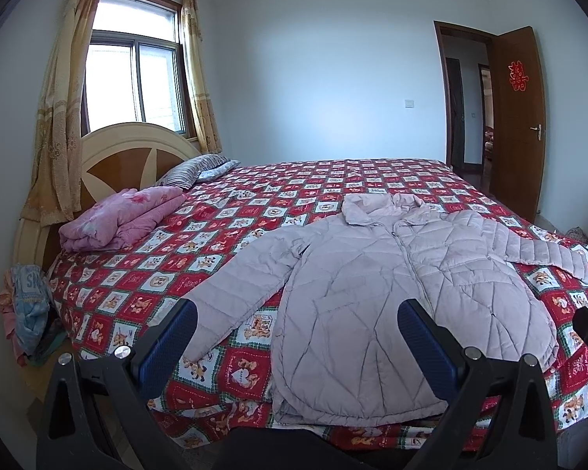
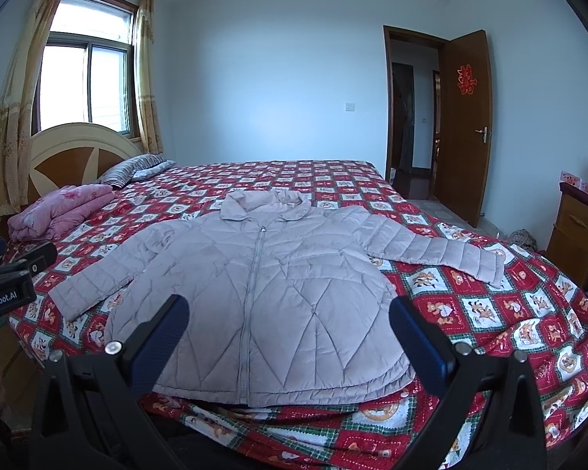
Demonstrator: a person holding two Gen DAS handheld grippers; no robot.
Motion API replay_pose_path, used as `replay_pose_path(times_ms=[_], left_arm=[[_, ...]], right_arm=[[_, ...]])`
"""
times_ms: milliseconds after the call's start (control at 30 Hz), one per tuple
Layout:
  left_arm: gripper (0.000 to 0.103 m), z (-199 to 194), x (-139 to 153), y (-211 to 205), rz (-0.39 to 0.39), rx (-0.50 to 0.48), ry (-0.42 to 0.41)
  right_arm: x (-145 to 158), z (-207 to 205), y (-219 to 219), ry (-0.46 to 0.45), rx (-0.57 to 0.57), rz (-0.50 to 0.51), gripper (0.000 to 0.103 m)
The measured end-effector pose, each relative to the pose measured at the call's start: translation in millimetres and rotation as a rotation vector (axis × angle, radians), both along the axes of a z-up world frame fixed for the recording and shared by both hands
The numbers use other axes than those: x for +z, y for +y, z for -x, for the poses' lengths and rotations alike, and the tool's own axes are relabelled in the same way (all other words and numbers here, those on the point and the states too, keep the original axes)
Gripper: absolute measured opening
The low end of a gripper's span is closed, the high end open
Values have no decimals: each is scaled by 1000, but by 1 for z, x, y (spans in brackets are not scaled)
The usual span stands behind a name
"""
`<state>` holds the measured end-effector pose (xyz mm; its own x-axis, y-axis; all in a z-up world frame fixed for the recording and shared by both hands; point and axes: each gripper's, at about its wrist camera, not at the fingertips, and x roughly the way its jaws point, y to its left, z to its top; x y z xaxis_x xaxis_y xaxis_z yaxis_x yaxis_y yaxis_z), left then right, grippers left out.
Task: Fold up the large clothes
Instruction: 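Grasp the sleeve cuff with the right gripper and lift it, then lay the held sleeve across the jacket body and open the right gripper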
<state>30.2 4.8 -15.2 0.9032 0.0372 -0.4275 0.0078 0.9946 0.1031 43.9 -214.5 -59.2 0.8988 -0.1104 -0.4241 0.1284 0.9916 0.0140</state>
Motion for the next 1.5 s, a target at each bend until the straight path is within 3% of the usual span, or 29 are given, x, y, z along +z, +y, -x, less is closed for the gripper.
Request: replay_pose_path(times_ms=[267,467,600,800,1000,1167,1300,1400,1500], left_arm=[[102,-79,-27,5,-36,60,42],[102,-164,-52,1,-53,116,91],[102,-217,-76,-15,-107,125,143],[102,-285,-103,-33,-162,149,174],[102,-338,-121,-36,-188,192,222],[102,-368,-142,-38,-223,196,271],[102,-378,-156,-40,-233,187,299],[102,-380,-158,-39,-221,180,311],[102,-383,-156,-36,-200,176,319]], right_arm=[[-43,-60,-76,100,-134,-75,103],[-72,-93,-191,202,-355,-245,103],[-80,-104,-258,240,-503,-316,101],[-96,-128,-342,277,-659,-421,87],[-114,-151,-386,328,-730,-459,72],[-120,-157,-398,350,-724,-424,60],[-122,-163,-400,364,-674,-388,25],[-115,-163,-394,351,-648,-370,16],[-96,-165,-381,314,-620,-326,14]])
